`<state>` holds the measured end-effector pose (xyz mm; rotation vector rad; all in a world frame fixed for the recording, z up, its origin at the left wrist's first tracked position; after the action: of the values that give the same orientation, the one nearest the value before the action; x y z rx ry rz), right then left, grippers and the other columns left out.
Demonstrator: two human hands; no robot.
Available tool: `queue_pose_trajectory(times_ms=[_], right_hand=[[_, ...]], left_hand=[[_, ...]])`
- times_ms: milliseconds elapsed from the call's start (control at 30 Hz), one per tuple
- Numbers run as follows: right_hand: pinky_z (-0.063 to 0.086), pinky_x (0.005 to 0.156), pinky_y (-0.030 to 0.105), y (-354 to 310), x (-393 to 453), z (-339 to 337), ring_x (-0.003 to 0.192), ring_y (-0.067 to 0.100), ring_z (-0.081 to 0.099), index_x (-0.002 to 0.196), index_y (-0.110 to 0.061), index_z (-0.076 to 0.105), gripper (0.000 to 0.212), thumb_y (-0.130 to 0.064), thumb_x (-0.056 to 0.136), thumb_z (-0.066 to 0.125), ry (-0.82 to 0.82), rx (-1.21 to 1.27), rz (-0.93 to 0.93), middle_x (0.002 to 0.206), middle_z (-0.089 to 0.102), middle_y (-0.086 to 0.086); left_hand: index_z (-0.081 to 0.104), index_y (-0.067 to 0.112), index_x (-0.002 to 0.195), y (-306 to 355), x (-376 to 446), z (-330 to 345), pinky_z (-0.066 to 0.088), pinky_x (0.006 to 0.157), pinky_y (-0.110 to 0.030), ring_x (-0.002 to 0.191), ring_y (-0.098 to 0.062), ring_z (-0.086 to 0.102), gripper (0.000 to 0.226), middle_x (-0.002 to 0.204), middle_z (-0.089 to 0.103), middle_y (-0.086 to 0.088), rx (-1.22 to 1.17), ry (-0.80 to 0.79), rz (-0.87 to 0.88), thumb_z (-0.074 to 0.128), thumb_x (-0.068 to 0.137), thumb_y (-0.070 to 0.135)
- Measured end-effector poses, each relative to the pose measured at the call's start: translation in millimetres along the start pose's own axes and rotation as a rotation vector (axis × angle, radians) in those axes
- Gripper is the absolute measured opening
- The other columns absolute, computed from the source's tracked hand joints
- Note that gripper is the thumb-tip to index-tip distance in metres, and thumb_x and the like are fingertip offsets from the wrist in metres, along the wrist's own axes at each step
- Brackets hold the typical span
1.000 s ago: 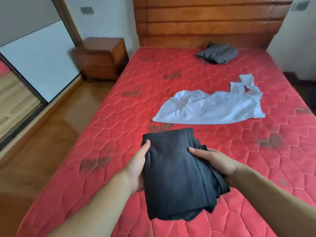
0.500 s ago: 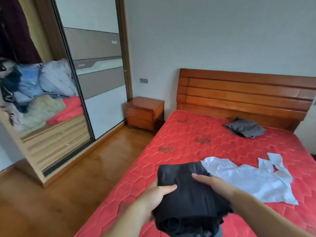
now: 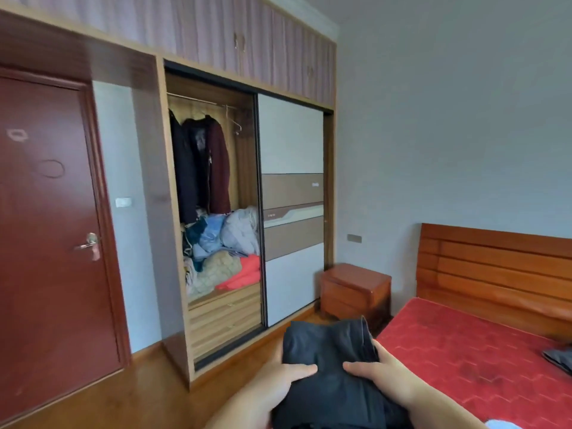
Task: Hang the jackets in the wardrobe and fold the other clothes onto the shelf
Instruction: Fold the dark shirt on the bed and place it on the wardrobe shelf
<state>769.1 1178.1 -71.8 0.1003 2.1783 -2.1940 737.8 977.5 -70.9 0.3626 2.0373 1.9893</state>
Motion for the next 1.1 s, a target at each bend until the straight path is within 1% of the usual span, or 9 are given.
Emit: queue_pose_trajectory(times_ms=[100,200,333,500,633,733,967,1033,1100], right_hand=[[0.051,0.096,0.034,-20,6,43,0.105,0.017,0.068,0.13,-0.02,0.054,0.083,-0.023,0.054,0.085,-0.09,-0.041,-0.026,0.114,0.072,0.0],[0.048,0.102,0.038,-31,19,80,0.106,0.016,0.068,0.133,-0.02,0.053,0.09,-0.03,0.05,0.086,-0.159,-0.084,-0.04,0.115,0.071,-0.002],[0.048,0.092,0.025,-49,46,137,0.11,0.011,0.063,0.135,-0.022,0.047,0.075,-0.017,0.069,0.083,-0.207,-0.14,-0.067,0.12,0.066,-0.005],[0.047,0.085,0.019,-52,111,226,0.111,0.009,0.059,0.142,-0.022,0.042,0.075,-0.015,0.076,0.079,-0.251,-0.199,-0.077,0.123,0.062,-0.007],[0.052,0.067,0.016,-48,166,299,0.098,0.011,0.068,0.133,-0.022,0.05,0.059,-0.007,0.081,0.075,-0.239,-0.167,-0.065,0.111,0.069,-0.005],[0.056,0.075,0.027,-35,202,340,0.096,0.018,0.07,0.13,-0.021,0.052,0.056,-0.009,0.081,0.076,-0.248,-0.152,-0.025,0.11,0.071,0.0],[0.056,0.063,0.025,-23,298,382,0.086,0.018,0.072,0.126,-0.024,0.05,0.053,-0.007,0.082,0.075,-0.195,-0.05,-0.002,0.105,0.071,0.002],[0.058,0.073,0.031,-18,337,392,0.089,0.021,0.072,0.13,-0.023,0.05,0.058,-0.01,0.08,0.077,-0.21,-0.049,0.011,0.108,0.071,0.003],[0.057,0.086,0.041,-13,375,407,0.094,0.025,0.071,0.134,-0.02,0.049,0.063,-0.009,0.079,0.078,-0.225,-0.027,0.033,0.11,0.071,0.007]], left_hand=[[0.051,0.026,0.125,22,-23,-36,0.046,0.071,-0.006,0.091,0.01,0.063,0.078,0.109,0.064,0.015,-0.036,0.023,0.041,0.077,0.052,0.017],[0.046,0.023,0.135,27,-34,-73,0.046,0.091,-0.019,0.108,-0.002,0.059,0.091,0.119,0.061,0.011,-0.025,0.073,0.063,0.08,0.05,0.023],[0.036,0.028,0.144,26,-35,-131,0.042,0.077,-0.014,0.102,0.001,0.054,0.104,0.115,0.057,0.016,-0.026,0.134,0.057,0.08,0.05,0.028],[0.023,0.024,0.152,16,-20,-233,0.038,0.095,-0.019,0.123,-0.009,0.048,0.116,0.137,0.049,0.009,-0.016,0.214,0.049,0.079,0.051,0.033],[0.038,0.03,0.145,8,5,-319,0.048,0.068,-0.012,0.101,-0.004,0.061,0.093,0.117,0.062,0.014,-0.056,0.236,0.035,0.082,0.064,0.018],[0.044,0.038,0.128,-1,15,-361,0.049,0.054,-0.01,0.091,-0.005,0.063,0.06,0.106,0.064,0.013,-0.102,0.258,0.0,0.07,0.085,0.007],[0.043,0.043,0.124,-15,92,-441,0.05,0.061,-0.018,0.092,-0.009,0.064,0.053,0.105,0.064,0.013,-0.096,0.282,-0.091,0.067,0.089,0.011],[0.047,0.04,0.123,-18,119,-461,0.052,0.068,-0.021,0.095,-0.012,0.065,0.05,0.106,0.066,0.011,-0.1,0.292,-0.122,0.069,0.088,0.012],[0.049,0.034,0.134,-26,146,-486,0.053,0.076,-0.026,0.102,-0.016,0.064,0.057,0.115,0.066,0.007,-0.09,0.324,-0.147,0.072,0.085,0.013]])
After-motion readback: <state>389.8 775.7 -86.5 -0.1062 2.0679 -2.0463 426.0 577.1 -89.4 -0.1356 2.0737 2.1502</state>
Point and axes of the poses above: each hand's wrist, its own x-axis towards the middle knuckle, its own z-axis out of the palm, y = z × x, the point moved 4 cm from there along x, towards the middle knuckle
